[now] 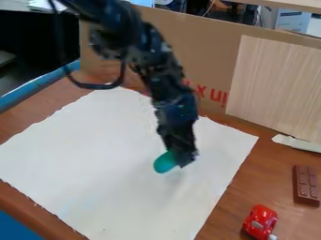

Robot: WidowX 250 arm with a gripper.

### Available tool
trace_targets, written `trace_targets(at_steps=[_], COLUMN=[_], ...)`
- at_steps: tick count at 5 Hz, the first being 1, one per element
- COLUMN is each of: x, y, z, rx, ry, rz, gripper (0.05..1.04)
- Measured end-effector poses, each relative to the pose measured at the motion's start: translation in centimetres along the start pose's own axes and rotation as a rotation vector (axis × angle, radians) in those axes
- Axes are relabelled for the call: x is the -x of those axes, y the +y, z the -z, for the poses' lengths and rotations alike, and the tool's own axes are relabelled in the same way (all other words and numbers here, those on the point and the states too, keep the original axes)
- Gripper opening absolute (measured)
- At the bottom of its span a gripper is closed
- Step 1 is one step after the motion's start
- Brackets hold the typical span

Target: Put the blue object to the top right of the cloth

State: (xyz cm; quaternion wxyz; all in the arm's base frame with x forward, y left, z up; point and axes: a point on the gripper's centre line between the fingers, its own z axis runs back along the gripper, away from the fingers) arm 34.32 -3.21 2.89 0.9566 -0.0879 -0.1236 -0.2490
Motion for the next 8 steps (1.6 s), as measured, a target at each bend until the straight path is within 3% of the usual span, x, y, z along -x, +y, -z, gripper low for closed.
trace_targets(at_steps=[2, 4, 5, 6, 7, 8], x=[-4.9, -7.0, -6.4, -4.9, -3.7, -0.6], y=[0.6, 1.2, 2.3, 3.0, 4.6, 6.7], z=[3.1, 3.8, 3.5, 1.8, -2.6, -7.0], rx=[-0.023, -0.039, -0.04, -0.024, -0.018, 0.0], ry=[0.015, 0.012, 0.016, 0.009, -0.06, -0.097], rz=[-0.056, -0.076, -0.087, -0.097, -0.119, -0.13], gripper=[0.449, 0.499, 0.801, 0.997, 0.999, 0.999])
